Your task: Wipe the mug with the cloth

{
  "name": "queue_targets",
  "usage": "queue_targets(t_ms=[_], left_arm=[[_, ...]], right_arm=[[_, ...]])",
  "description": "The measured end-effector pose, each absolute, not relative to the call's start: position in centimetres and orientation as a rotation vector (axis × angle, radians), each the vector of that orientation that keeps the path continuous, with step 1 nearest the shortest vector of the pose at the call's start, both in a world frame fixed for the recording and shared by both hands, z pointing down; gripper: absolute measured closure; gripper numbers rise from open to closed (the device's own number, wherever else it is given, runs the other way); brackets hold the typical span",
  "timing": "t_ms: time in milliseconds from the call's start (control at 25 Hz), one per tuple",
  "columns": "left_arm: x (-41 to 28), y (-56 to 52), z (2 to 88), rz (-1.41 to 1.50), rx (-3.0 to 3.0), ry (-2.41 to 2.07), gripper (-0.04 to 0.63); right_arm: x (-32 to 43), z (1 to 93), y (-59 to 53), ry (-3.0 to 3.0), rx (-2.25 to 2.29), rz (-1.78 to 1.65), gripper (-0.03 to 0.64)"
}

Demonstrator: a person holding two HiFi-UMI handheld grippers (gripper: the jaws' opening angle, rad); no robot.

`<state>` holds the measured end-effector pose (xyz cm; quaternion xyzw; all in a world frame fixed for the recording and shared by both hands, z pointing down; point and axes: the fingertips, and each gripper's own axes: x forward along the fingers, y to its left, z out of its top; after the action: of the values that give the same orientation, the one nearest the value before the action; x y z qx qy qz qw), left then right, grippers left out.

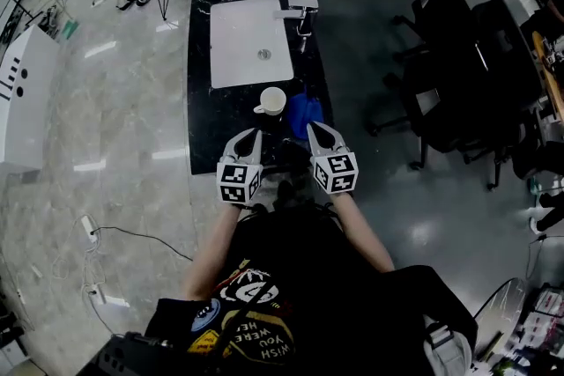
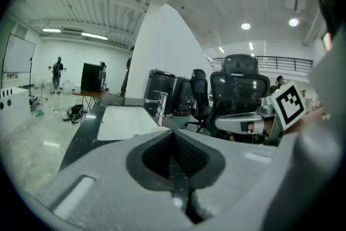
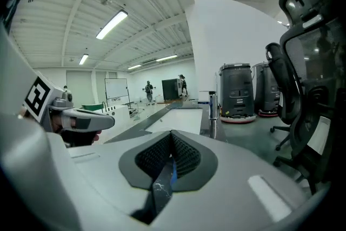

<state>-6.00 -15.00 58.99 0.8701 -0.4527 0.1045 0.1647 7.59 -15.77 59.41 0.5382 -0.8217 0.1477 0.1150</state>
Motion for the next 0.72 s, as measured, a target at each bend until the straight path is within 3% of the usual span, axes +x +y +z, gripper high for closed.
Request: queue_targets(t_ms=[720], left_arm=[[-7.5,-10.7,57.2,0.253,2.544,-1.215,0.592]], right_arm=[[4.2,57.3,-10.4,-2.434,1.598,0.351,0.615]])
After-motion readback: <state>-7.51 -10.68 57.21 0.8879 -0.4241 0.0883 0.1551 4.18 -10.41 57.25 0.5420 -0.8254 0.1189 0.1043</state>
